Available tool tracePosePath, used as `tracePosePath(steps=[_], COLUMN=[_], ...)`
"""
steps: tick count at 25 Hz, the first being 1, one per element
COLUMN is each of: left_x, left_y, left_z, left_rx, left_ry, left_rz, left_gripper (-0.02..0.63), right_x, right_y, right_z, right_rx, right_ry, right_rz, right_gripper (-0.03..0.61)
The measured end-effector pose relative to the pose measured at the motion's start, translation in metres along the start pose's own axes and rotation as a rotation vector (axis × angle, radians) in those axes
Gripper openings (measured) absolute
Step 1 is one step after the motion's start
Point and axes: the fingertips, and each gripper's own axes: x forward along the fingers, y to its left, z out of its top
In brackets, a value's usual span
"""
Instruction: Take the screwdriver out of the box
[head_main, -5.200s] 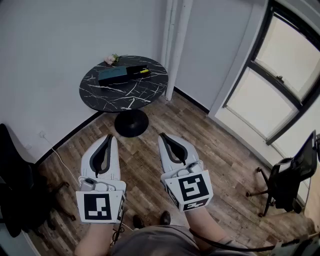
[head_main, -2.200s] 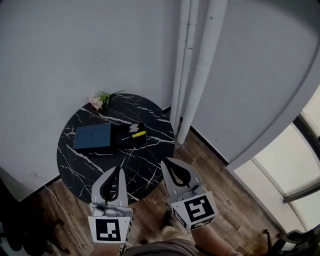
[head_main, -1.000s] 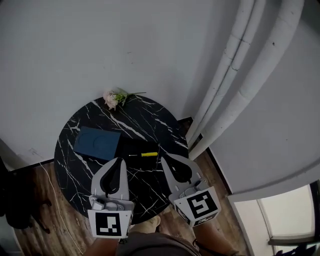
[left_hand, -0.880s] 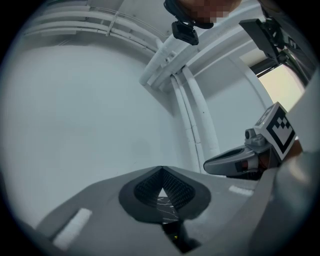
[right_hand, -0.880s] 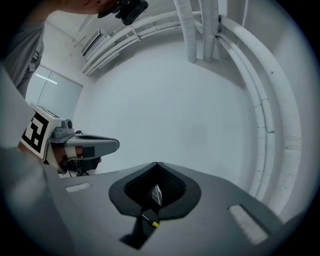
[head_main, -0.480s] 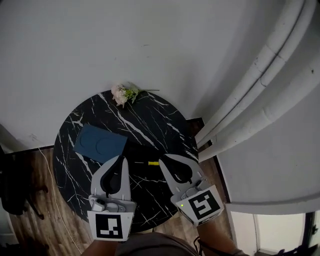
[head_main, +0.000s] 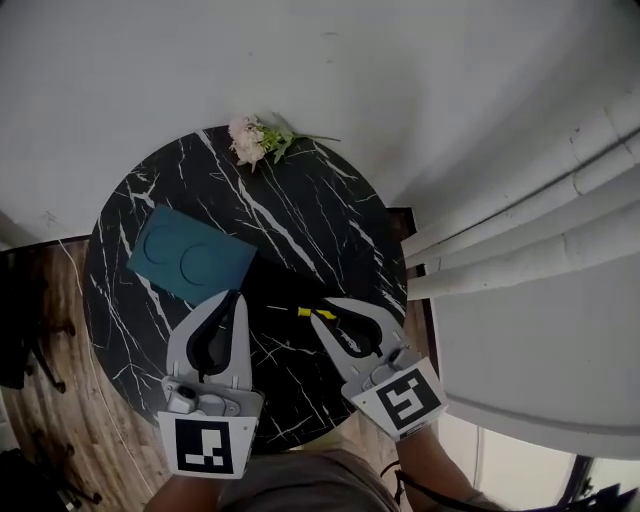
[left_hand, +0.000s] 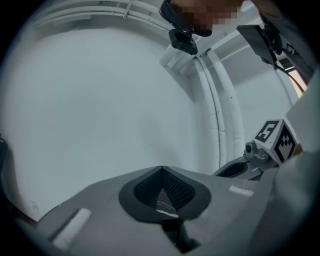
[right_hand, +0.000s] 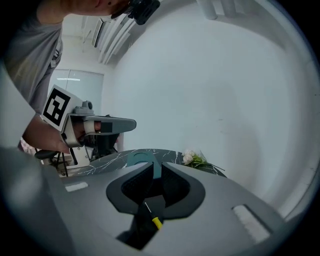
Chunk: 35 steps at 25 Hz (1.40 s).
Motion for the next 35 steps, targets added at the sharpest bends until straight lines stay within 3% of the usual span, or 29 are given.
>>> tracePosePath(steps=[6,14,27,35], left_x=[-0.002,-0.002,0.014,0.014], left_y=[0.01,0.016,0.024,0.035], left_z=[-0.003,-0.024,-0.075,-0.089], left_rx=[-0.008,-0.025,-0.096,-0.133], left_ry=[0.021,0.072,0.152,0.167], left_rz=[0.06,0.154,0.181,0.199], left_gripper=[0.0,0.0,0.0,0.001], right_x=[0.013,0.031,0.054,0.057], right_y=[0.009,0.02,0.012,0.013], right_z=[-0.013,-0.068,-0.152,-0.173], right_rx=[-0.054,-0.144,-0.234,-0.32], right_ry=[0.066,0.233,0.524,0.66], right_rz=[0.106,0.251,0.319,0.353], right_gripper=[0.081,0.098,0.118,0.115])
